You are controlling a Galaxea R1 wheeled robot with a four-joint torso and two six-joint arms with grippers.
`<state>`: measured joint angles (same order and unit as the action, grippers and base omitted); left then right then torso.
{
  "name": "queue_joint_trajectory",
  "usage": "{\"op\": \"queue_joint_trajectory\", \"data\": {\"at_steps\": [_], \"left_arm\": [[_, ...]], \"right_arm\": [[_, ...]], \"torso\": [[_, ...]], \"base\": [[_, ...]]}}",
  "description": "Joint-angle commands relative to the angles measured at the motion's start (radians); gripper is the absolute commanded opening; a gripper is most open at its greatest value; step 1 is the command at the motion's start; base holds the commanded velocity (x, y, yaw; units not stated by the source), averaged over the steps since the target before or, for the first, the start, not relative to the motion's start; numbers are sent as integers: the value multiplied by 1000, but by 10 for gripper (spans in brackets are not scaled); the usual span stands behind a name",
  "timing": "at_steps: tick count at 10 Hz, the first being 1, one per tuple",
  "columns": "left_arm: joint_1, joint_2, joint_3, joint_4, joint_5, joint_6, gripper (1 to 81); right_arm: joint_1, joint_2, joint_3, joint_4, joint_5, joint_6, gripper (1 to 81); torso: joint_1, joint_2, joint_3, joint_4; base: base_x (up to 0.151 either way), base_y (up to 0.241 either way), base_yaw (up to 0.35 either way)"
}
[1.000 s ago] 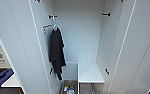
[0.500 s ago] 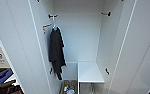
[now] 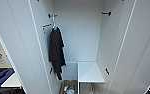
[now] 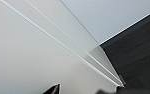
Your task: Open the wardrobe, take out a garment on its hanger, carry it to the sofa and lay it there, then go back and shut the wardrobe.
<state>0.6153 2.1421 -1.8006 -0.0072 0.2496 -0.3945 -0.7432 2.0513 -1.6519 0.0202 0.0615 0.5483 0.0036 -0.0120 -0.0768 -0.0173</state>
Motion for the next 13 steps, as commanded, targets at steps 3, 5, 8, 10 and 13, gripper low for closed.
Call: {"op": "queue_joint_trajectory", "data": {"at_steps": [3,5,8,10,13], "left_arm": [[-75,107,214,-7,28,6,811],[-50,176,213,-7,25,6,811],[37,251,164,3,5,11,811],[148,266,127,13,-29,31,811],[355,314,5,114,-88,45,811]], "right_arm": [[-32,114,253,-17,106,-13,811],[-46,206,272,-22,107,-13,811],[-94,371,123,-25,129,-13,811],[-149,477,-77,-31,123,-14,811],[-278,531,-253,-133,109,-13,811]], "torso": [[0,0,0,0],[0,0,0,0],[1,1,0,0],[1,1,0,0],[1,1,0,0]], "base": [[0,0,0],[0,0,0],[0,0,0],[0,0,0],[0,0,0]]}}
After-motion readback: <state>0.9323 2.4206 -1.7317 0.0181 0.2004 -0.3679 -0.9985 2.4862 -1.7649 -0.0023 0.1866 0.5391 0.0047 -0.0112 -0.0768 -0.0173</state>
